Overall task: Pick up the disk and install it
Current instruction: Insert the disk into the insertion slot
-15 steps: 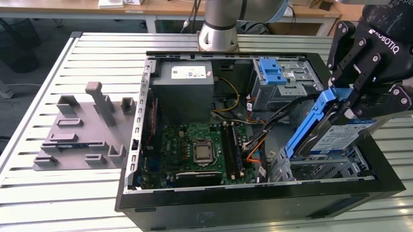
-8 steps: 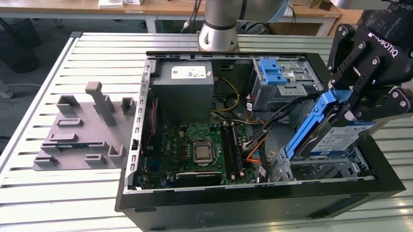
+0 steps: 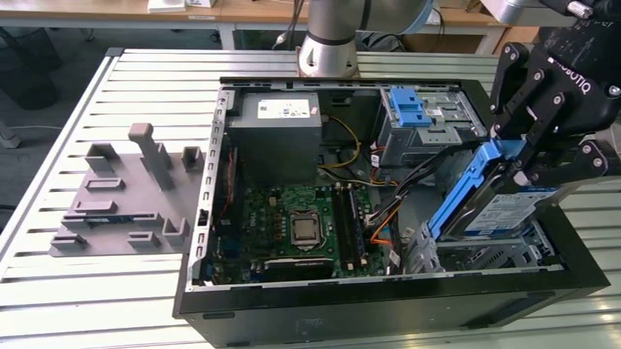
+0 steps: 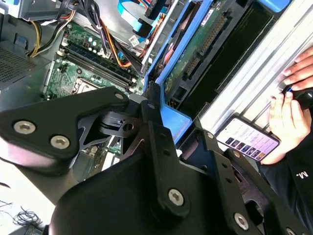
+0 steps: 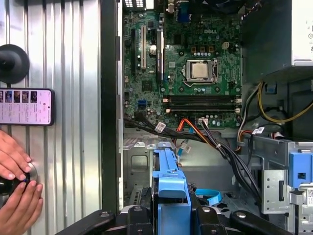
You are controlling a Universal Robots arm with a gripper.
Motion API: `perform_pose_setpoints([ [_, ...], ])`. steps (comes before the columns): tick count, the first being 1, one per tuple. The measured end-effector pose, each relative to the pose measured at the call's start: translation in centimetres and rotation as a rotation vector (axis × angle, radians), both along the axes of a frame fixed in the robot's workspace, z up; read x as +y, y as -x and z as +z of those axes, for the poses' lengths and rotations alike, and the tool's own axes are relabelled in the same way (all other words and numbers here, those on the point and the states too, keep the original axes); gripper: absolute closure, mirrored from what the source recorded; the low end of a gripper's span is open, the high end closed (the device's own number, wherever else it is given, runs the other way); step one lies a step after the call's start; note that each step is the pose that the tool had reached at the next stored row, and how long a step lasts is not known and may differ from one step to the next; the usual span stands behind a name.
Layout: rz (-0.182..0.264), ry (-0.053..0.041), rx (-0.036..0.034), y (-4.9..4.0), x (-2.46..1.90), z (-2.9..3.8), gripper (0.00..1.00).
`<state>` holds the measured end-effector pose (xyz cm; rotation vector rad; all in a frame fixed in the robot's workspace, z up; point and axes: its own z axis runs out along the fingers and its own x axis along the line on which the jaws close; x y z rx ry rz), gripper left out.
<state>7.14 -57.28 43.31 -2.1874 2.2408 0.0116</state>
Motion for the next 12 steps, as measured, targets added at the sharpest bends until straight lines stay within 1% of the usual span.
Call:
perform_pose_setpoints([
  [5, 0.000, 0.0000, 0.0000, 0.00, 0.00, -0.24, 0.64],
  [12, 0.000, 0.0000, 0.0000, 0.00, 0.00, -0.38, 0.64],
])
